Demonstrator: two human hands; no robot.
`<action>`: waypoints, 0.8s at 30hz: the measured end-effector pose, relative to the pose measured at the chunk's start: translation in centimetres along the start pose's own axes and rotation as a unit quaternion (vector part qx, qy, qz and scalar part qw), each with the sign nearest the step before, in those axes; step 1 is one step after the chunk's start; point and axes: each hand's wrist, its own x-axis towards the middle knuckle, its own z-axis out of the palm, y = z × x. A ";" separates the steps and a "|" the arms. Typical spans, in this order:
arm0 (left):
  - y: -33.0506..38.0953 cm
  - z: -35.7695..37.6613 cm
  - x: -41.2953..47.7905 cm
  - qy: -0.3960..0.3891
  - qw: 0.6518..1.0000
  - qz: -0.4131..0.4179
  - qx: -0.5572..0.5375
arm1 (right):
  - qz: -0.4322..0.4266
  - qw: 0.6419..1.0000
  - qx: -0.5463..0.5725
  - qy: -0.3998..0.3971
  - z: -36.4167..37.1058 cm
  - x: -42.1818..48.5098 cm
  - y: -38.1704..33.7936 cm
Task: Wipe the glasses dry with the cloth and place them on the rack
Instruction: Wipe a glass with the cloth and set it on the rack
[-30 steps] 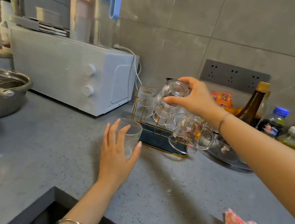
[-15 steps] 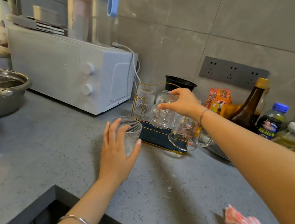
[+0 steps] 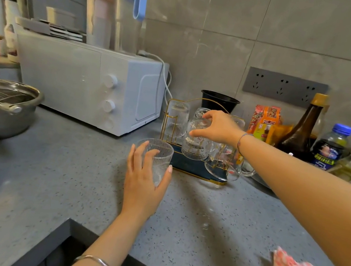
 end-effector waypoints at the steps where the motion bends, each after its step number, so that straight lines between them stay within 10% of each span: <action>1: 0.0 0.0 0.0 0.001 1.000 -0.001 -0.002 | 0.001 1.000 -0.004 -0.004 0.0 0.0 0.0; 24: 1.2 -1.3 0.2 -0.020 0.999 -0.008 -0.025 | -0.104 0.988 0.060 0.101 -1.4 -15.2 1.6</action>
